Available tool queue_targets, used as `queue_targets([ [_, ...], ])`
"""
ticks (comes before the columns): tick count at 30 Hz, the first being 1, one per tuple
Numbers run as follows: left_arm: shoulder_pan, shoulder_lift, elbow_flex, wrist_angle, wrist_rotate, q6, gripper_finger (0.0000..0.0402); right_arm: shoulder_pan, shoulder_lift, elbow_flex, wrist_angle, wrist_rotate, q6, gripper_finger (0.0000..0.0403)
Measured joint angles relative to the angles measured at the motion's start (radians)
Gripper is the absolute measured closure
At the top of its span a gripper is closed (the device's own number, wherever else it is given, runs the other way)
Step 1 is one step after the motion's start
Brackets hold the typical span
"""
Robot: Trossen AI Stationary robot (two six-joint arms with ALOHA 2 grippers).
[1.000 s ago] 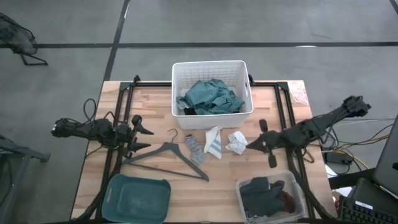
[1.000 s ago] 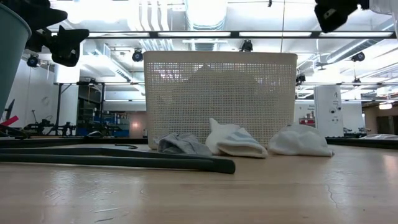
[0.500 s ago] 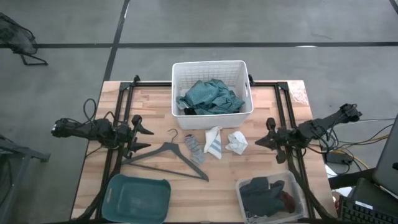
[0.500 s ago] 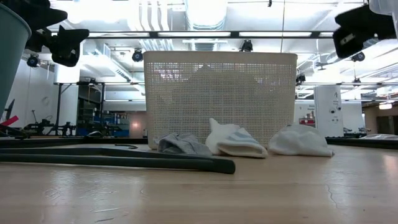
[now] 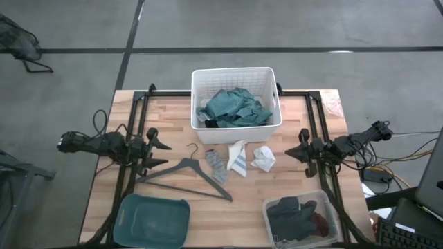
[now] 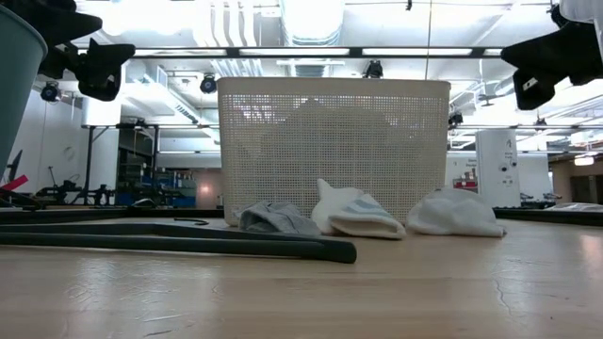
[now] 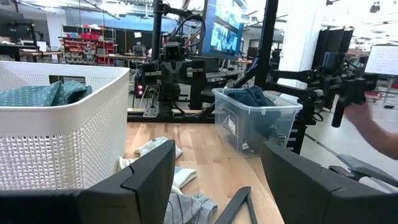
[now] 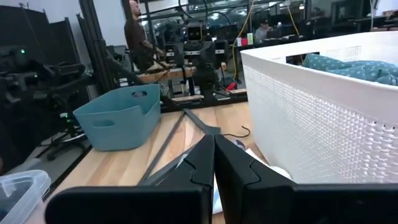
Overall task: Pick & Place Cloths
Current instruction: Put the gray sock into the blue bin
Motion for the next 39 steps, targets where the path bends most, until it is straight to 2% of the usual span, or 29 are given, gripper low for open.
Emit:
queue_targets([
  [39,0.000,0.000,0.000,0.000,0.000,0.000,0.0158,0.000,0.022,-0.036,0.001,-0.007,0.003,0.0394],
])
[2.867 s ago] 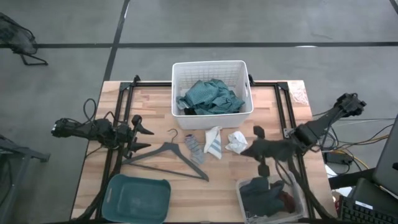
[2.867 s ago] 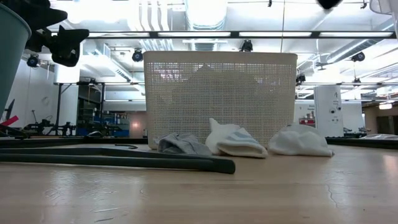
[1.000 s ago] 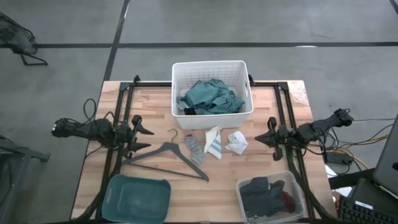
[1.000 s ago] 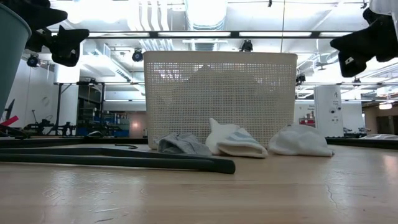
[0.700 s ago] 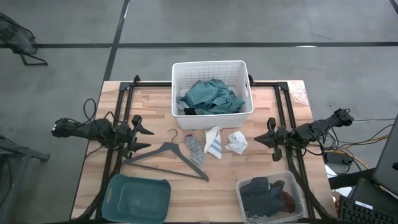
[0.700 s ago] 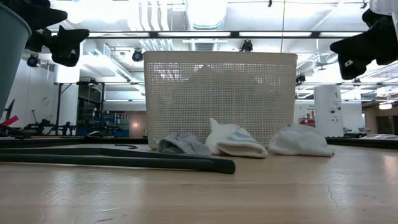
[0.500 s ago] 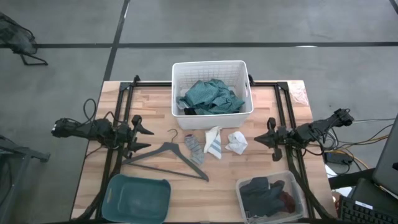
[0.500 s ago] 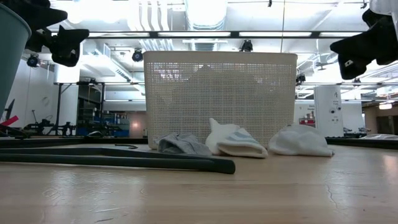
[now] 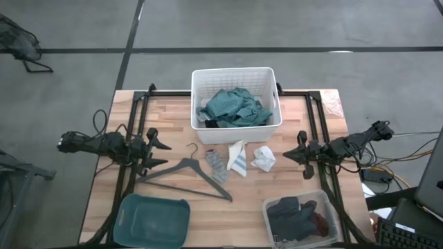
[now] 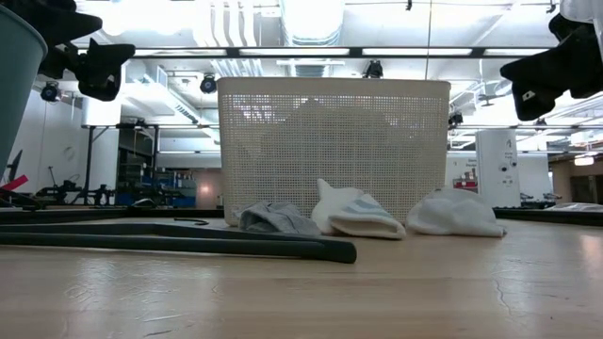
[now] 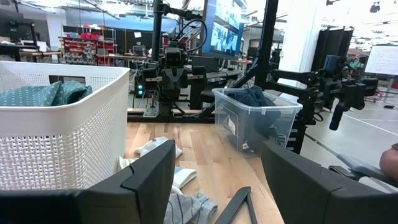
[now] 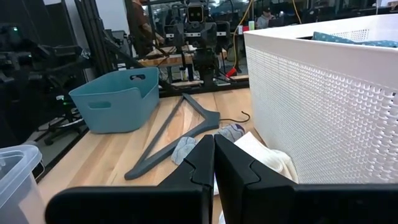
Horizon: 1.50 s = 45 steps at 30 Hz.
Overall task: Pick & Place Cloths
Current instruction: Put the gray sock into the blue bin
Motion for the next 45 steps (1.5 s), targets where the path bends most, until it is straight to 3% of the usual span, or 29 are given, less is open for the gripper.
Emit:
queue_targets([
  [18,0.000,0.000,0.000,0.060,0.000,-0.008,0.0158,0.000,0.000,0.000,0.000,0.000,-0.001,0.0394],
  [24,-0.001,0.005,-0.007,0.319,0.016,0.079,0.0158,0.000,0.000,0.000,0.000,0.000,0.000,0.0394],
  [27,-0.001,0.021,-0.053,0.532,0.044,0.025,0.0158,0.000,0.000,0.000,0.000,0.000,-0.002,0.0394],
  [30,-0.001,0.049,-0.090,0.624,0.089,-0.024,0.0158,0.000,0.000,0.000,0.000,0.000,0.000,0.0394],
  [37,0.000,0.201,-0.091,0.639,0.050,-0.043,0.0158,0.000,0.001,0.000,0.000,0.000,-0.002,0.0394],
  [45,-0.001,0.510,0.068,0.578,0.032,-0.034,0.0158,0.000,0.000,0.000,0.000,0.000,-0.001,0.0394],
])
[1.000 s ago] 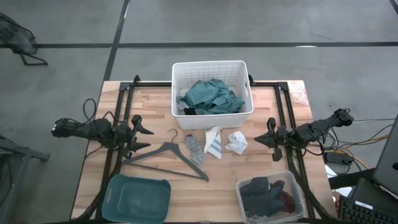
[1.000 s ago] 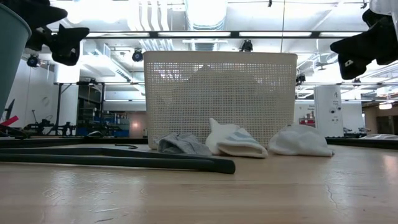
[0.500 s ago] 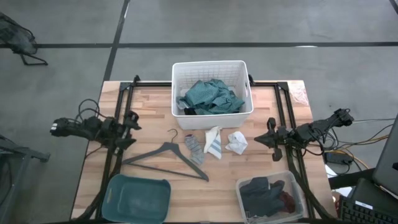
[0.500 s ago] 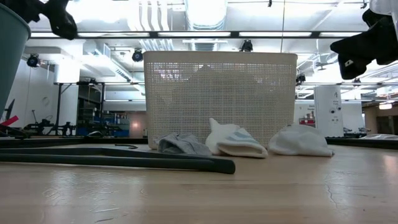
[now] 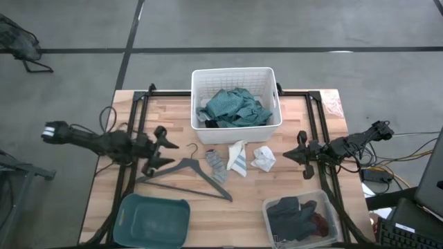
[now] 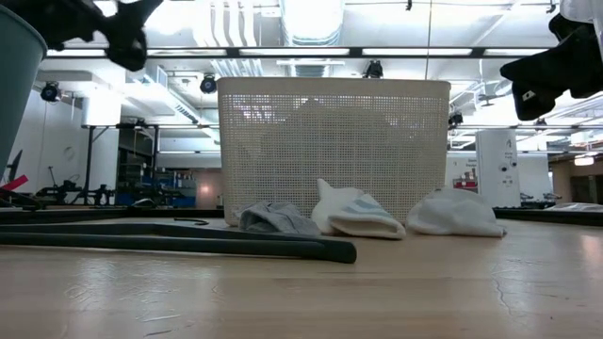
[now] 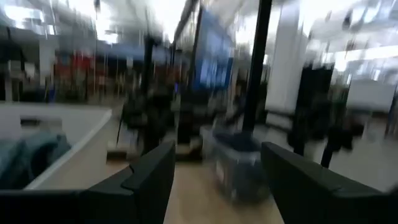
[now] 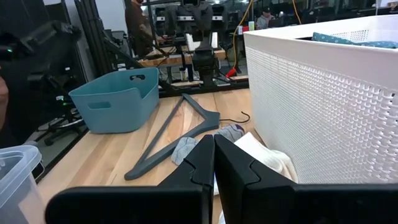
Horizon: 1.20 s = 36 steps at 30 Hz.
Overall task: Pick & Place Cloths
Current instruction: Put the gray sock into the blue bin
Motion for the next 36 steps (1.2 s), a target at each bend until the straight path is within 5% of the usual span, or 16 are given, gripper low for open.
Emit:
queue_targets([
  [14,-0.010,0.562,0.481,-0.523,-0.052,0.115,0.0158,0.000,0.000,0.000,0.000,0.000,0.001,0.0394],
  [27,-0.011,0.946,0.761,-0.716,-0.138,0.232,0.0159,0.000,0.000,0.000,0.000,0.000,0.000,0.0394],
  [36,0.010,1.134,0.825,-0.748,-0.200,0.266,0.0158,0.000,0.000,0.000,0.000,0.000,-0.001,0.0394],
])
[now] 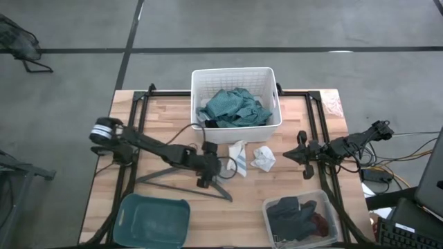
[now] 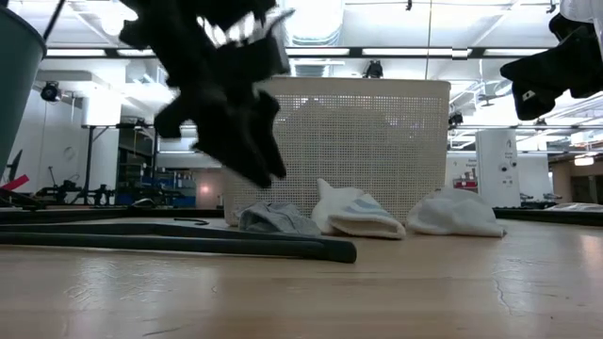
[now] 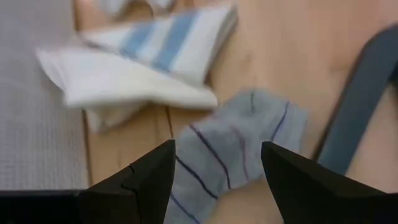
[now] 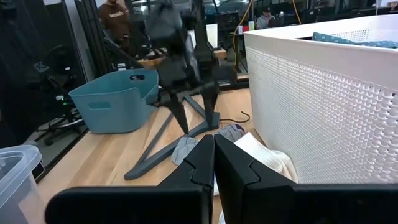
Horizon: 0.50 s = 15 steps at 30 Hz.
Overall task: Pick & Place Cloths
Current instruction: Put the gray sock into the blue bin
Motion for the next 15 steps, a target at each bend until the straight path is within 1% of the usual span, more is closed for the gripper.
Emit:
queue_targets([
  [7,0.051,0.089,0.018,0.002,0.002,0.003,0.0159,0.000,0.000,0.000,0.000,0.000,0.000,0.0394],
  [10,0.078,0.115,0.021,0.000,0.040,-0.006,0.0165,0.000,0.000,0.000,0.000,0.000,0.000,0.0394],
  [12,0.091,0.128,0.023,0.005,0.079,-0.013,0.0179,0.000,0.000,0.000,0.000,0.000,0.000,0.0394],
  [15,0.101,0.140,0.023,0.012,0.100,-0.024,0.0217,0.000,0.000,0.000,0.000,0.000,0.000,0.0394],
])
